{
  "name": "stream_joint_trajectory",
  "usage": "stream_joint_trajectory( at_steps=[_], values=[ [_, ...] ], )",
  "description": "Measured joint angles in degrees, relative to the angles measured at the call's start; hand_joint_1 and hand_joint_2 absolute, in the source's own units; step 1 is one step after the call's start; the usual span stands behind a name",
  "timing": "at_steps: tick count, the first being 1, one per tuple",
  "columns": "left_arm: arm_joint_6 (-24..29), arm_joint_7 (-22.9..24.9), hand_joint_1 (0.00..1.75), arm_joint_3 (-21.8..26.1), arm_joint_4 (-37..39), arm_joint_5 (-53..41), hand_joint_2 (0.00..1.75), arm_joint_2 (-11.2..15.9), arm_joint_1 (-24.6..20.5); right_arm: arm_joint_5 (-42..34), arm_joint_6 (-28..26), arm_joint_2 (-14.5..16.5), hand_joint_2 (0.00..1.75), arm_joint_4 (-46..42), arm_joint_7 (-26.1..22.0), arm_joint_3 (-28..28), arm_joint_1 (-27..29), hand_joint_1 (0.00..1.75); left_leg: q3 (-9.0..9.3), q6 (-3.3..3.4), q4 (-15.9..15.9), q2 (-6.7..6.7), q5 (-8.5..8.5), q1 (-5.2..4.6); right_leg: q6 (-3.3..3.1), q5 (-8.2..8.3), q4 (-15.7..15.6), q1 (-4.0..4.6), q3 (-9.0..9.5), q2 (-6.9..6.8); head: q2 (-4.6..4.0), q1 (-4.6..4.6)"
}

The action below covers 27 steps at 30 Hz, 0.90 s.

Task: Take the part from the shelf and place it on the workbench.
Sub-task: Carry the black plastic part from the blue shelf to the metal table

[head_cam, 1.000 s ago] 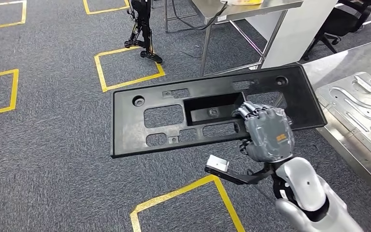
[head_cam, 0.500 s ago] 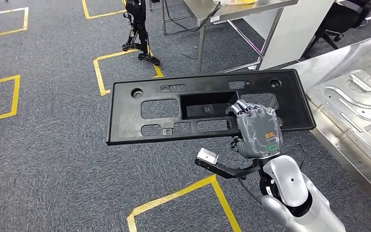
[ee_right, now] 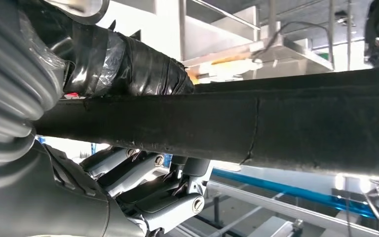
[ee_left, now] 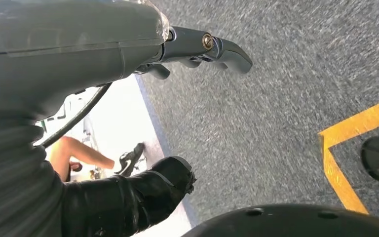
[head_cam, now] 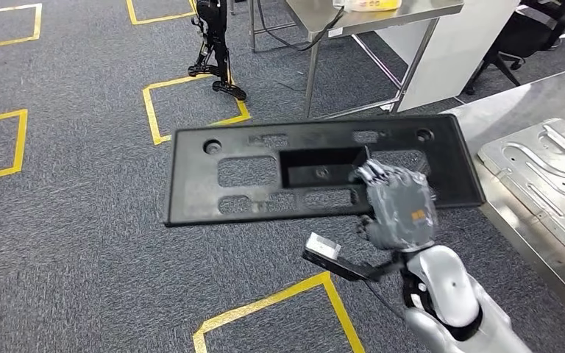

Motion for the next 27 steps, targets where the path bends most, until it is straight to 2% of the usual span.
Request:
stream_joint_trajectory(
  at_steps=[1, 2, 3, 5, 7, 8, 9, 10, 12, 13, 14, 15, 17, 18, 19, 20, 22, 24, 25, 27],
  values=[
    [0.0, 0.1, 0.00, 0.1, 0.0, 0.0, 1.75, 0.0, 0.2, -0.9, -0.5, -1.9, 1.75, -1.8, -0.1, -1.3, 1.8, 1.75, 0.39, -0.26, 0.1, -0.17, -0.41, 0.09, 0.24, 2.37, -4.0, -0.24, 1.63, -0.22, 0.00, 0.03],
    [0.1, 0.0, 0.00, 0.1, 0.0, 0.1, 1.75, -0.1, 0.3, -1.5, -1.0, -3.5, 1.75, -3.5, -0.3, -2.9, 3.5, 1.75, 0.67, -0.60, 0.3, -0.28, -0.79, 0.08, 0.33, 3.98, -7.6, -0.17, 3.16, -0.45, 0.00, 0.04],
    [0.1, -0.1, 0.00, 0.2, 0.0, 0.2, 1.75, -0.1, 0.4, -2.1, -1.4, -4.9, 1.75, -4.9, -0.6, -4.3, 4.9, 1.75, 0.80, -0.98, 0.4, -0.32, -1.09, 0.03, 0.17, 4.79, -10.1, -0.06, 4.25, -0.61, 0.00, 0.03],
    [0.2, -0.3, 0.00, 0.3, 0.0, 0.3, 1.75, -0.1, 0.5, -2.5, -1.9, -6.7, 1.75, -6.9, -1.1, -6.5, 6.7, 1.75, 0.93, -1.68, 0.4, -0.01, -1.49, -0.08, -0.56, 4.53, -11.5, 0.43, 4.85, -0.42, 0.00, -0.01],
    [0.2, -0.4, 0.00, 0.4, 0.0, 0.3, 1.75, -0.1, 0.3, -2.6, -1.8, -7.8, 1.75, -8.3, -1.6, -7.8, 8.1, 1.75, 1.15, -2.33, 0.6, 0.38, -2.16, 0.02, -1.57, 4.29, -11.9, 0.37, 5.24, -0.04, 0.00, -0.02],
    [0.1, -0.4, 0.00, 0.5, 0.0, 0.3, 1.75, -0.1, 0.1, -2.6, -1.7, -8.1, 1.75, -8.9, -1.9, -8.2, 8.7, 1.75, 0.83, -2.53, 1.8, 0.46, -2.92, 0.08, -2.08, 4.17, -12.0, 0.36, 5.57, 0.03, 0.00, -0.03],
    [0.1, -0.4, 0.00, 0.6, 0.0, 0.3, 1.75, -0.1, 0.0, -2.6, -1.6, -8.3, 1.75, -9.4, -2.3, -8.6, 9.0, 1.75, -0.21, -2.62, 4.1, 0.47, -4.17, 0.11, -2.58, 4.04, -12.2, 0.36, 5.93, 0.05, 0.00, -0.03],
    [0.0, -0.4, 0.00, 0.6, 0.0, 0.3, 1.75, -0.1, 0.0, -2.5, -1.5, -8.4, 1.75, -9.7, -2.6, -8.8, 9.1, 1.75, -2.01, -2.58, 7.8, 0.46, -5.78, 0.14, -2.98, 3.85, -12.3, 0.54, 6.21, 0.04, 0.00, -0.04],
    [0.0, -0.5, 0.00, 0.8, 0.0, 0.4, 1.75, -0.1, -0.1, -2.2, -1.0, -8.4, 1.75, -10.0, -3.2, -9.1, 9.1, 1.75, -6.45, -2.45, 15.6, 0.44, -8.55, 0.13, -3.57, 3.49, -12.2, 0.95, 6.63, 0.14, 0.00, -0.04],
    [0.0, -0.5, 0.00, 0.9, 0.0, 0.4, 1.75, -0.1, -0.1, -2.0, -0.7, -8.3, 1.75, -10.0, -3.4, -9.1, 9.1, 1.75, -8.04, -2.37, 18.1, 0.44, -8.90, 0.12, -3.75, 3.33, -12.2, 1.15, 6.83, 0.25, 0.00, -0.05],
    [0.0, -0.5, 0.00, 1.0, 0.0, 0.5, 1.75, -0.1, -0.1, -1.9, -0.4, -8.1, 1.75, -9.9, -3.7, -9.1, 9.0, 1.75, -8.66, -2.22, 18.4, 0.42, -8.11, 0.10, -3.85, 3.15, -12.2, 1.35, 7.05, 0.43, 0.00, -0.04],
    [0.0, -0.5, 0.00, 1.1, 0.0, 0.7, 1.75, -0.1, -0.1, -1.7, -0.1, -7.7, 1.75, -9.8, -3.9, -9.1, 8.7, 1.75, -8.24, -1.97, 16.6, 0.39, -6.28, 0.05, -3.90, 2.94, -12.2, 1.53, 7.31, 0.68, 0.00, -0.04],
    [0.1, -0.7, 0.00, 1.2, 0.0, 1.0, 1.75, -0.1, 0.0, -1.5, 0.8, -6.4, 1.75, -9.1, -4.1, -9.0, 7.3, 1.75, -5.31, -1.24, 9.0, -0.13, -1.54, -0.20, -3.84, 2.43, -12.1, 1.75, 7.87, 1.35, 0.00, -0.03],
    [0.2, -0.9, 0.00, 1.3, 0.0, 1.2, 1.75, -0.1, -0.1, -1.3, 1.2, -5.5, 1.75, -8.4, -4.0, -8.8, 6.0, 1.75, -3.77, -0.92, 5.5, -0.71, 0.02, -0.32, -3.68, 2.21, -12.0, 1.82, 7.94, 1.72, 0.00, -0.02],
    [0.3, -1.3, 0.00, 1.3, 0.0, 1.2, 1.75, -0.1, -0.1, -1.2, 1.6, -4.6, 1.75, -7.5, -3.8, -8.5, 4.6, 1.75, -2.76, -0.75, 3.2, -1.16, 0.71, -0.42, -3.44, 2.08, -11.9, 1.76, 7.83, 2.07, 0.00, -0.03],
    [0.3, -1.7, 0.00, 1.3, 0.0, 1.1, 1.75, -0.1, -0.2, -1.2, 1.9, -3.7, 1.75, -6.5, -3.5, -8.2, 3.3, 1.75, -2.33, -0.67, 2.3, -1.51, 0.64, -0.55, -3.15, 2.02, -11.8, 1.61, 7.67, 2.38, 0.00, -0.02],
    [0.4, -2.5, 0.00, 1.4, 0.0, 0.9, 1.75, -0.1, -0.3, -1.3, 2.1, -2.7, 1.75, -5.3, -2.7, -7.7, 1.8, 1.75, -1.94, -0.52, 1.4, -1.25, 0.60, -0.59, -2.45, 1.99, -12.0, 1.37, 7.59, 2.80, 0.00, -0.05],
    [0.4, -3.1, 0.00, 1.4, 0.0, 0.6, 1.75, -0.1, -0.3, -1.7, 2.0, -2.5, 1.75, -5.1, -2.1, -7.6, 1.5, 1.75, -0.98, -0.12, 0.2, -0.63, 0.77, -0.43, -1.82, 1.30, -11.0, 1.36, 7.28, 2.14, 0.00, 0.01],
    [0.5, -3.3, 0.00, 1.4, 0.0, 0.4, 1.75, -0.1, -0.2, -1.8, 1.9, -2.5, 1.75, -5.0, -1.9, -7.6, 1.3, 1.75, -0.43, 0.06, -0.4, -0.17, 0.79, -0.32, -1.57, 0.36, -9.0, 1.37, 6.28, 1.55, 0.00, 0.05],
    [0.5, -3.6, 0.00, 1.4, 0.0, 0.3, 1.75, -0.1, 0.0, -2.0, 1.8, -2.5, 1.75, -5.0, -1.7, -7.6, 1.2, 1.75, 0.39, 0.28, -0.7, 0.79, 0.37, -0.40, -1.15, -2.10, -2.1, 1.08, 2.30, 0.61, 0.00, 0.10]
  ],
)
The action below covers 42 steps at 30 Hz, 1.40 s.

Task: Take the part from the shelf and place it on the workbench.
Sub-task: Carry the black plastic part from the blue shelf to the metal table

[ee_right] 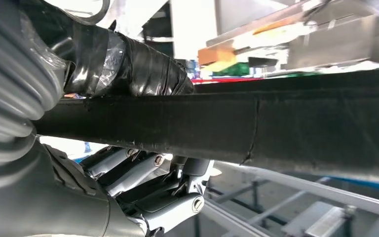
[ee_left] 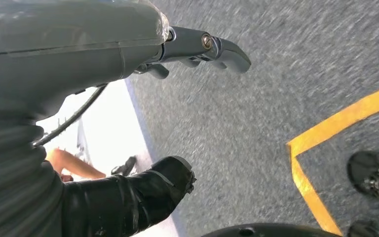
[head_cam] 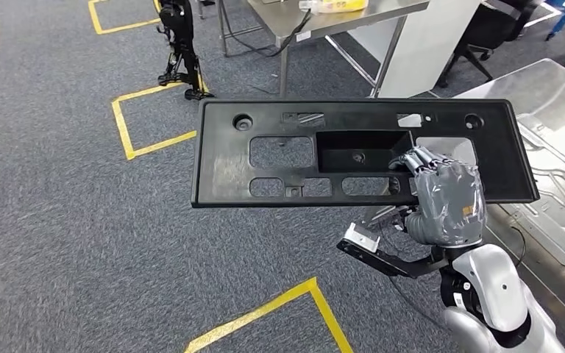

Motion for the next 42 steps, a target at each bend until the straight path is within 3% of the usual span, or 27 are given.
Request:
stream_joint_trajectory(
  at_steps=[1, 2, 3, 5, 7, 8, 10, 12, 14, 16, 17, 18, 20, 22, 24, 26, 28, 30, 32, 33, 35, 37, 39, 41, 42],
  values=[
    [0.0, -0.1, 0.00, 0.0, 0.0, 0.0, 1.75, 0.0, 0.0, 0.0, 0.0, 0.0, 1.75, 0.0, 0.1, 0.0, 0.2, 1.75, 0.33, 0.05, 0.0, 0.48, -0.34, -0.02, 0.19, -0.70, 3.2, -0.16, -2.15, -0.14, 0.00, 0.00],
    [-0.1, -0.3, 0.00, 0.0, 0.0, -0.1, 1.75, 0.0, 0.0, -0.1, 0.0, 0.0, 1.75, 0.1, 0.1, 0.0, 0.4, 1.75, 0.73, 0.01, 0.0, 0.94, -0.74, -0.02, 0.35, -0.36, 4.8, -0.30, -3.59, -0.26, 0.00, 0.00],
    [-0.2, -0.4, 0.00, 0.0, 0.0, -0.1, 1.75, 0.0, 0.0, -0.1, 0.0, 0.0, 1.75, 0.2, 0.2, 0.0, 0.6, 1.75, 1.18, -0.07, 0.1, 1.37, -1.16, -0.01, 0.45, 1.04, 4.3, -0.42, -3.99, -0.44, 0.00, 0.00],
    [-0.5, -0.3, 0.00, 0.0, 0.0, -0.1, 1.75, 0.0, 0.0, -0.1, 0.2, 0.2, 1.75, 0.7, 0.0, 0.0, 0.2, 1.75, 2.31, -0.49, 0.1, 2.36, -2.17, -0.01, 0.45, 5.77, -2.2, -0.51, -1.75, -1.88, 0.00, 0.00],
    [-1.1, 0.4, 0.00, 0.0, 0.0, -0.4, 1.75, 0.2, 0.0, 0.0, 0.6, 1.1, 1.75, 1.8, -0.3, 0.3, -1.4, 1.75, 3.09, -1.17, 0.1, 3.40, -3.11, -0.26, -0.01, 8.23, -8.2, 0.03, 0.96, -3.97, 0.00, 0.01],
    [-1.5, 0.8, 0.00, 0.0, 0.0, -0.7, 1.75, 0.4, 0.0, 0.1, 0.9, 1.8, 1.75, 2.6, -0.4, 0.6, -2.4, 1.75, 3.29, -1.52, 0.1, 3.96, -3.45, -0.37, -0.36, 8.22, -9.4, 0.38, 1.49, -4.49, 0.00, -0.01],
    [-2.0, 1.4, 0.00, -0.1, 0.0, -1.2, 1.75, 0.7, -0.4, 0.1, 1.2, 3.1, 1.75, 4.1, -0.5, 1.1, -4.2, 1.75, 3.86, -2.10, 0.0, 5.18, -3.92, -0.47, -1.20, 7.88, -9.6, 0.67, 1.50, -3.54, 0.00, -0.07],
    [-2.2, 1.6, 0.00, -0.1, 0.0, -1.4, 1.75, 0.9, -0.7, 0.2, 1.3, 4.1, 1.75, 5.3, -0.5, 1.6, -5.2, 1.75, 4.01, -2.63, 1.1, 4.26, -4.97, -0.24, -2.01, 7.65, -10.0, 0.52, 2.06, -2.42, 0.00, -0.12],
    [-2.4, 1.9, 0.00, -0.1, 0.0, -1.4, 1.75, 1.1, -0.7, 0.2, 1.4, 5.1, 1.75, 6.2, -0.5, 2.0, -6.4, 1.75, 1.10, -2.99, 7.0, 1.45, -7.62, 0.02, -2.77, 7.39, -10.3, 0.30, 2.83, -1.41, 0.00, -0.21],
    [-2.6, 2.4, 0.00, -0.1, 0.0, -1.3, 1.75, 1.2, -0.6, 0.2, 1.4, 5.8, 1.75, 7.2, -0.3, 2.5, -7.3, 1.75, -4.24, -3.09, 15.4, 0.12, -10.24, 0.06, -3.19, 7.07, -10.3, 0.40, 3.26, -0.09, 0.00, -0.26],
    [-2.8, 2.9, 0.00, -0.2, 0.0, -1.8, 1.75, 1.2, -0.5, 0.1, 1.3, 5.9, 1.75, 7.4, -0.1, 2.7, -7.3, 1.75, -6.34, -3.03, 17.8, 0.00, -10.16, 0.06, -3.25, 6.87, -10.2, 0.49, 3.54, 0.70, 0.00, -0.28],
    [-3.5, 3.8, 0.00, -0.6, 0.0, -3.3, 1.75, 1.3, -0.5, -0.5, 1.2, 5.8, 1.75, 7.3, 0.0, 2.8, -7.0, 1.75, -7.45, -2.86, 18.2, -0.10, -8.88, 0.05, -3.24, 6.61, -10.2, 0.56, 3.91, 1.48, 0.00, -0.27],
    [-5.4, 6.0, 0.00, -2.8, 0.0, -8.9, 1.75, 1.3, -0.2, -2.5, 0.7, 4.2, 1.75, 5.5, 0.0, 2.6, -5.3, 1.75, -6.34, -2.27, 12.0, -1.24, -3.06, 0.00, -3.00, 5.90, -10.2, 0.57, 4.81, 2.87, 0.00, -0.26],
    [-6.7, 7.2, 0.00, -6.2, 0.0, -14.0, 1.75, 1.2, 0.2, -4.3, -0.1, 1.9, 1.75, 2.8, -0.2, 2.1, -3.6, 1.75, -3.80, -1.77, 4.7, -3.74, 1.06, 0.05, -2.56, 5.30, -10.0, 0.50, 5.17, 4.05, 0.00, -0.24],
    [-7.0, 7.3, 0.00, -8.7, 0.0, -15.3, 1.75, 1.2, 0.4, -4.9, -0.5, 0.2, 1.75, 0.8, -0.3, 1.7, -2.4, 1.75, -2.80, -1.48, 2.3, -4.64, 1.45, -0.04, -1.93, 5.18, -10.0, 0.15, 4.92, 5.37, 0.00, -0.24],
    [-5.8, 7.0, 0.00, -9.8, 0.0, -13.9, 1.75, 1.1, 0.1, -4.9, -0.6, -0.9, 1.75, -0.9, -0.3, 1.2, -0.8, 1.75, -2.28, -1.04, 1.4, -3.28, 1.52, -0.05, -1.17, 5.10, -10.2, -0.08, 4.85, 6.21, 0.00, -0.28],
    [-4.2, 7.3, 0.00, -10.0, 0.0, -11.2, 1.75, 0.8, -0.1, -4.4, -1.2, -1.9, 1.75, -2.1, -0.4, 0.5, 1.1, 1.75, -1.38, -0.46, 0.1, -1.91, 1.69, 0.18, -0.56, 3.70, -8.3, 0.16, 4.11, 3.91, 0.00, -0.15],
    [-4.1, 7.9, 0.00, -9.5, 0.0, -8.9, 1.75, 0.4, -0.1, -3.5, -2.3, -2.3, 1.75, -2.6, -0.8, -0.2, 2.8, 1.75, -0.79, -0.07, -0.4, -0.63, 1.55, 0.25, -0.11, 0.66, -2.2, 0.14, 1.06, 0.73, 0.00, -0.01],
    [-3.8, 7.7, 0.00, -8.7, 0.0, -7.2, 1.75, 0.1, 0.0, -2.4, -3.2, -2.3, 1.75, -2.6, -1.0, -0.7, 4.9, 1.75, -0.49, 0.04, -0.3, 0.80, 1.08, 0.25, 0.39, -1.25, 4.0, -0.28, -2.49, -0.20, 0.00, -0.01],
    [-3.2, 7.5, 0.00, -8.3, 0.0, -6.6, 1.75, 0.0, 0.0, -1.8, -3.6, -2.4, 1.75, -2.7, -0.9, -1.0, 6.1, 1.75, -0.32, 0.01, -0.3, 1.48, 0.81, 0.27, 0.65, -0.90, 4.9, -0.52, -3.24, -0.40, 0.00, -0.02],
    [-2.6, 6.9, 0.00, -7.6, 0.0, -6.0, 1.75, -0.3, 0.1, -1.1, -3.7, -2.6, 1.75, -2.8, -0.7, -1.9, 8.0, 1.75, 0.25, -0.25, 0.0, 2.74, 0.17, 0.36, 1.03, 3.13, -0.6, -0.87, -0.77, -1.49, 0.00, -0.03],
    [-3.7, 6.4, 0.00, -7.2, 0.0, -5.8, 1.75, -0.5, 0.0, -0.9, -3.4, -2.9, 1.75, -2.9, -0.9, -3.1, 8.7, 1.75, 0.77, -0.79, 0.3, 3.86, -0.50, 0.24, 0.91, 6.39, -8.2, -0.69, 2.81, -4.14, 0.00, -0.02],
    [-5.3, 5.8, 0.00, -6.9, 0.0, -5.3, 1.75, -0.6, -0.1, -0.8, -2.9, -3.0, 1.75, -2.9, -1.4, -3.9, 8.7, 1.75, 1.05, -1.41, 0.5, 4.84, -0.91, -0.03, 0.33, 6.83, -10.6, -0.26, 3.73, -5.22, 0.00, -0.04],
    [-6.0, 5.2, 0.00, -6.4, 0.0, -4.7, 1.75, -0.6, -0.3, -0.3, -2.5, -3.0, 1.75, -3.0, -1.8, -4.3, 8.7, 1.75, 1.30, -2.08, 0.8, 5.78, -1.33, -0.11, -0.34, 6.97, -10.6, -0.25, 3.57, -3.82, 0.00, -0.07],
    [-6.0, 5.0, 0.00, -6.1, 0.0, -4.6, 1.75, -0.7, -0.3, 0.1, -2.3, -3.0, 1.75, -3.1, -1.8, -4.4, 8.8, 1.75, 1.20, -2.47, 1.7, 5.30, -1.89, -0.03, -0.66, 7.01, -10.7, -0.37, 3.66, -3.14, 0.00, -0.08]
  ],
)
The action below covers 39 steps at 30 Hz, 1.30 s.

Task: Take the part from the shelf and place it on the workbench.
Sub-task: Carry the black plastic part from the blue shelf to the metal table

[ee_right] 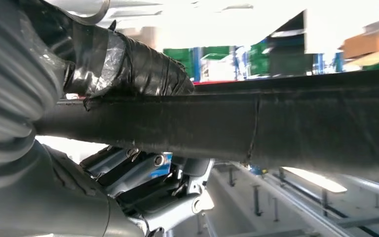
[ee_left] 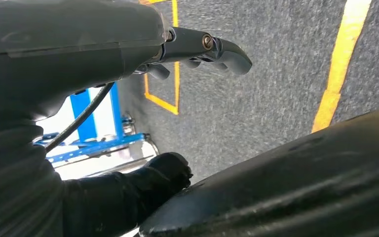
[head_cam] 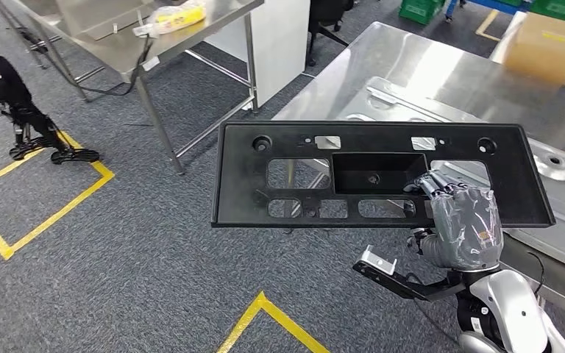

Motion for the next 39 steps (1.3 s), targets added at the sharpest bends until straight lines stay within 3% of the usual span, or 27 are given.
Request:
stream_joint_trajectory(
  at_steps=[1, 3, 5, 6, 7, 8, 10, 12, 14, 15, 18, 20, 21, 23, 24, 26, 28, 31, 33, 35, 36, 37, 38, 39],
  values=[
    [0.1, -0.2, 0.00, 0.2, 0.0, 0.0, 1.75, 0.0, 0.0, 0.3, 0.2, 0.0, 1.75, -0.1, 0.1, -0.2, 0.1, 1.75, -0.54, -0.30, 1.9, -1.16, -1.12, 0.09, -0.39, 0.06, -0.2, -0.13, 0.13, 0.66, 0.00, -0.03],
    [0.5, -0.5, 0.00, 0.4, 0.0, 0.0, 1.75, -0.1, 0.2, 0.6, 0.6, -0.2, 1.75, -0.2, 0.5, -0.7, 0.3, 1.75, -3.46, -0.56, 8.6, -4.22, -4.81, 0.28, -1.00, 0.04, -0.2, -0.17, 0.31, 1.91, 0.00, -0.07],
    [0.7, -0.6, 0.00, 0.5, 0.0, 0.1, 1.75, -0.2, 0.2, 0.5, 1.0, -0.5, 1.75, -0.2, 0.8, -1.3, 0.5, 1.75, -6.91, -0.44, 15.3, -5.24, -7.64, 0.30, -1.32, -0.07, -0.1, 0.04, 0.30, 3.30, 0.00, -0.07],
    [0.8, -0.6, 0.00, 0.6, 0.0, 0.2, 1.75, -0.3, 0.2, 0.4, 1.1, -0.7, 1.75, -0.2, 0.8, -1.6, 0.6, 1.75, -7.64, -0.31, 16.4, -5.32, -7.49, 0.30, -1.39, -0.13, 0.0, 0.14, 0.32, 4.06, 0.00, -0.08],
    [0.8, -0.6, 0.00, 0.6, 0.0, 0.2, 1.75, -0.3, 0.2, 0.3, 1.1, -0.8, 1.75, -0.2, 0.9, -1.8, 0.6, 1.75, -7.34, -0.13, 15.2, -5.44, -6.13, 0.30, -1.41, -0.21, 0.2, 0.20, 0.36, 4.85, 0.00, -0.08],
    [0.9, -0.6, 0.00, 0.7, 0.0, 0.2, 1.75, -0.3, 0.1, 0.2, 1.2, -0.9, 1.75, -0.2, 0.9, -2.0, 0.7, 1.75, -6.09, 0.13, 12.1, -5.83, -3.89, 0.30, -1.38, -0.32, 0.3, 0.23, 0.42, 5.67, 0.00, -0.08],
    [0.9, -0.6, 0.00, 0.7, 0.0, 0.2, 1.75, -0.3, 0.2, 0.1, 1.2, -1.0, 1.75, -0.2, 0.9, -2.3, 0.7, 1.75, -2.98, 0.76, 4.4, -8.21, -0.11, 0.36, -1.12, -0.52, 0.7, 0.20, 0.38, 7.24, 0.00, -0.04],
    [0.9, -0.6, 0.00, 0.8, 0.0, 0.2, 1.75, -0.3, 0.2, 0.1, 1.2, -1.1, 1.75, -0.2, 1.0, -2.6, 0.9, 1.75, -1.42, 1.11, 0.6, -9.91, 0.88, 0.34, -0.49, -0.49, 0.8, 0.03, -0.09, 8.57, 0.00, -0.02],
    [0.9, -0.6, 0.00, 0.8, 0.0, 0.2, 1.75, -0.5, 0.1, 0.0, 1.2, -1.4, 1.75, -0.3, 1.0, -2.9, 1.1, 1.75, -1.06, 1.37, -0.2, -9.09, 1.00, 0.30, 0.39, -0.25, 0.6, -0.25, -0.47, 9.77, 0.00, -0.06],
    [0.9, -0.6, 0.00, 0.8, 0.0, 0.2, 1.75, -0.5, 0.1, 0.0, 1.2, -1.5, 1.75, -0.4, 1.0, -3.0, 1.3, 1.75, -0.83, 1.64, -0.7, -8.46, 1.23, 0.33, 0.74, -0.36, 0.8, -0.31, -0.56, 9.53, 0.00, -0.02],
    [1.0, -0.6, 0.00, 0.8, 0.0, 0.2, 1.75, -0.7, 0.1, 0.0, 1.2, -2.0, 1.75, -0.6, 1.0, -3.2, 1.3, 1.75, -0.19, 2.28, -1.9, -7.08, 1.75, 0.58, 1.19, -1.63, 2.4, 0.00, -1.17, 6.58, 0.00, 0.27],
    [1.0, -0.6, 0.00, 0.8, 0.0, 0.2, 1.75, -0.7, 0.1, 0.0, 1.2, -2.1, 1.75, -0.6, 1.0, -3.2, 1.2, 1.75, -0.15, 2.34, -1.9, -6.92, 1.78, 0.58, 1.25, -2.07, 3.0, 0.04, -1.48, 5.86, 0.00, 0.33],
    [1.0, -0.6, 0.00, 0.8, 0.0, 0.2, 1.75, -0.7, 0.1, 0.0, 1.2, -2.1, 1.75, -0.7, 1.0, -3.3, 1.2, 1.75, -0.14, 2.40, -2.0, -6.59, 1.75, 0.57, 1.41, -3.09, 5.0, 0.01, -2.47, 5.10, 0.00, 0.32],
    [1.0, -0.3, 0.00, 0.8, 0.0, -0.1, 1.75, -0.8, 0.2, 0.0, 1.2, -2.1, 1.75, -0.7, 1.0, -3.3, 1.4, 1.75, 0.10, 2.38, -1.9, -4.50, 1.35, 0.53, 2.14, -4.34, 10.3, -0.40, -5.35, 3.26, 0.00, 0.30],
    [1.0, 0.0, 0.00, 0.8, 0.0, -0.5, 1.75, -0.8, 0.2, 0.0, 1.2, -2.2, 1.75, -0.7, 1.0, -3.4, 1.5, 1.75, 0.36, 2.29, -1.9, -3.27, 1.03, 0.53, 2.48, -3.80, 10.9, -0.62, -5.64, 2.20, 0.00, 0.30],
    [1.1, 0.8, 0.00, 0.7, 0.0, -1.3, 1.75, -0.9, 0.2, -0.5, 1.3, -2.3, 1.75, -0.9, 1.1, -3.8, 1.7, 1.75, 0.97, 1.78, -1.6, -1.70, 0.30, 0.36, 2.39, -0.52, 4.5, -0.57, -2.42, -0.19, 0.00, 0.31],
    [1.1, 1.4, 0.00, 0.6, 0.0, -1.9, 1.75, -0.9, 0.1, -1.2, 1.8, -2.6, 1.75, -1.3, 1.2, -4.4, 1.9, 1.75, 1.37, 1.10, -1.4, -0.83, -0.25, 0.04, 1.54, 0.54, 0.4, -0.07, -0.47, -1.75, 0.00, 0.27],
    [0.7, 2.1, 0.00, 0.5, 0.0, -2.2, 1.75, -0.9, -0.1, -1.9, 2.4, -2.7, 1.75, -1.6, 1.1, -5.0, 2.0, 1.75, 1.90, 0.20, -1.4, 0.38, -0.92, -0.06, 0.42, 0.39, 0.2, -0.01, -0.56, -0.26, 0.00, 0.22],
    [0.7, 2.4, 0.00, 0.5, 0.0, -2.2, 1.75, -0.9, -0.2, -1.6, 2.5, -2.5, 1.75, -1.6, 1.0, -5.0, 1.9, 1.75, 1.04, -0.33, 1.2, -1.62, -2.89, 0.14, -0.35, 0.51, -0.2, -0.34, -0.28, 0.99, 0.00, 0.20],
    [1.2, 2.7, 0.00, 0.5, 0.0, -1.9, 1.75, -0.8, -0.2, -0.5, 2.4, -2.1, 1.75, -1.6, 1.3, -5.0, 2.1, 1.75, -2.53, -0.58, 8.5, -4.51, -6.59, 0.31, -0.90, 0.52, -0.3, -0.40, -0.18, 2.19, 0.00, 0.16],
    [1.5, 2.7, 0.00, 0.5, 0.0, -1.6, 1.75, -0.8, -0.2, 0.3, 2.4, -1.9, 1.75, -1.6, 1.7, -5.0, 2.6, 1.75, -4.66, -0.62, 12.5, -5.06, -8.05, 0.33, -1.03, 0.49, -0.3, -0.34, -0.21, 2.78, 0.00, 0.14],
    [1.7, 2.7, 0.00, 0.5, 0.0, -1.4, 1.75, -0.8, -0.2, 1.2, 2.2, -1.7, 1.75, -1.6, 2.1, -5.0, 3.1, 1.75, -6.22, -0.61, 15.2, -5.26, -8.52, 0.32, -1.09, 0.42, -0.2, -0.29, -0.20, 3.41, 0.00, 0.14],
    [1.9, 2.7, 0.00, 0.5, 0.0, -1.2, 1.75, -0.8, -0.3, 2.2, 2.1, -1.5, 1.75, -1.6, 2.4, -5.0, 3.8, 1.75, -6.79, -0.55, 15.7, -5.30, -7.74, 0.32, -1.14, 0.32, -0.1, -0.25, -0.17, 3.92, 0.00, 0.14],
    [2.0, 2.7, 0.00, 0.5, 0.0, -1.1, 1.75, -0.8, -0.3, 3.1, 2.0, -1.4, 1.75, -1.6, 2.8, -5.0, 4.4, 1.75, -6.23, -0.41, 13.9, -5.34, -5.83, 0.32, -1.16, 0.17, 0.1, -0.24, -0.13, 4.46, 0.00, 0.14]
  ],
)
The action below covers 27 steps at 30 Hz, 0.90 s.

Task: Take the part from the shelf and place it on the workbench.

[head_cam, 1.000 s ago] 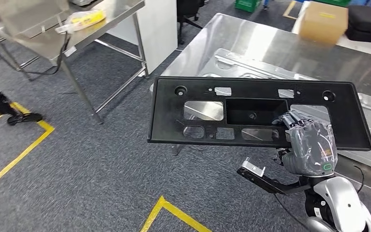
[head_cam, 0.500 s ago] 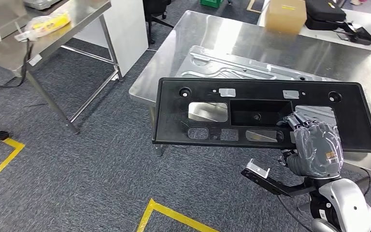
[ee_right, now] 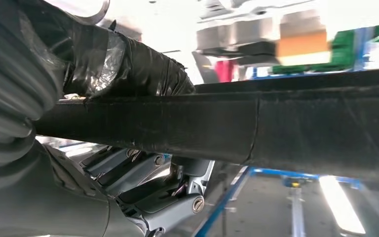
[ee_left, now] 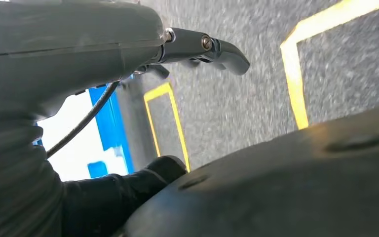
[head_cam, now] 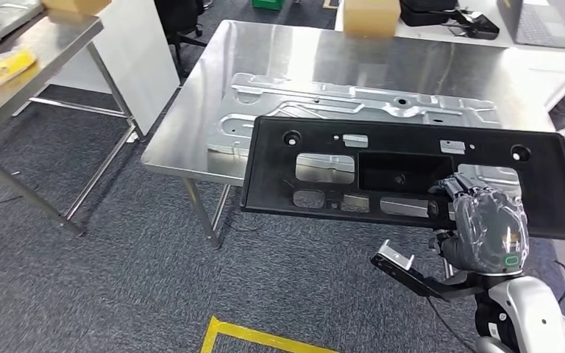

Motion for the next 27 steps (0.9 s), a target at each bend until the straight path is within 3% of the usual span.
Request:
stream_joint_trajectory(
  at_steps=[2, 3, 5, 8, 14, 19, 22, 24, 27],
  values=[
    [0.1, 0.1, 0.00, 0.0, 0.0, 0.1, 1.75, 0.0, 0.1, 1.4, 0.0, 0.1, 1.75, 0.0, 0.5, -0.1, 1.0, 1.75, 2.85, 0.50, -7.3, -0.47, 4.45, 0.00, 0.21, -0.41, 0.6, 0.01, 0.02, 0.98, 0.00, 0.01],
    [0.1, 0.2, 0.00, 0.1, 0.0, 0.1, 1.75, 0.0, 0.1, 1.8, 0.2, 0.1, 1.75, 0.0, 0.8, -0.2, 1.4, 1.75, 4.09, 0.72, -10.5, -0.86, 5.69, 0.00, 0.47, -0.58, 0.9, 0.10, -0.16, 1.45, 0.00, 0.02],
    [0.1, 0.5, 0.00, 0.1, 0.0, 0.1, 1.75, 0.0, 0.1, 2.3, 0.8, 0.1, 1.75, 0.0, 1.1, -0.5, 2.3, 1.75, 4.99, 0.80, -13.3, -1.49, 6.09, 0.00, 0.75, -0.75, 1.3, 0.22, -0.60, 1.83, 0.00, 0.04],
    [0.1, 0.7, 0.00, 0.1, 0.0, 0.2, 1.75, -0.1, 0.1, 2.4, 1.2, 0.1, 1.75, 0.0, 1.3, -1.0, 3.2, 1.75, 5.03, 0.69, -13.7, -1.60, 6.26, -0.10, 0.46, -0.60, 1.1, 0.16, -0.64, 1.81, 0.00, 0.07],
    [0.8, 0.6, 0.00, 0.2, 0.0, 0.0, 1.75, -0.2, 0.2, 2.4, 1.0, -0.6, 1.75, -1.5, 1.7, -2.9, 7.1, 1.75, 5.13, 1.20, -13.7, -1.87, 6.20, -0.20, 0.70, -0.49, 0.5, 0.15, -0.12, 1.49, 0.00, 0.08],
    [1.1, 0.2, 0.00, 0.2, 0.0, -0.2, 1.75, -0.2, 0.1, 2.5, 1.0, -0.9, 1.75, -2.7, 1.4, -4.7, 9.7, 1.75, 5.03, 2.19, -13.6, -1.80, 5.93, -0.69, 2.63, -0.18, 0.1, -0.25, 0.00, 1.64, 0.00, 0.06],
    [1.1, -0.2, 0.00, 0.2, 0.0, -0.3, 1.75, -0.3, 0.1, 2.6, 1.3, -1.1, 1.75, -3.1, 1.1, -5.5, 11.0, 1.75, 6.04, 3.18, -15.1, -1.46, 6.20, -0.39, 3.13, 0.27, 1.2, -0.23, -0.13, 1.10, 0.00, 0.12],
    [1.3, -0.4, 0.00, 0.2, 0.0, -0.2, 1.75, -0.4, 0.2, 2.6, 1.5, -1.5, 1.75, -3.4, 1.0, -6.1, 11.5, 1.75, 6.99, 3.58, -15.7, -1.00, 6.42, -0.13, 3.20, -2.14, 4.6, -0.22, -1.64, -0.34, 0.00, 0.21],
    [1.4, -0.7, 0.00, 0.3, 0.0, 0.1, 1.75, -0.5, 0.3, 2.5, 1.8, -1.9, 1.75, -3.8, 1.0, -6.9, 12.4, 1.75, 7.21, 3.51, -15.8, -0.37, 6.26, -0.04, 3.66, -7.04, 14.4, -0.58, -6.64, -1.47, 0.00, 0.25]
  ],
)
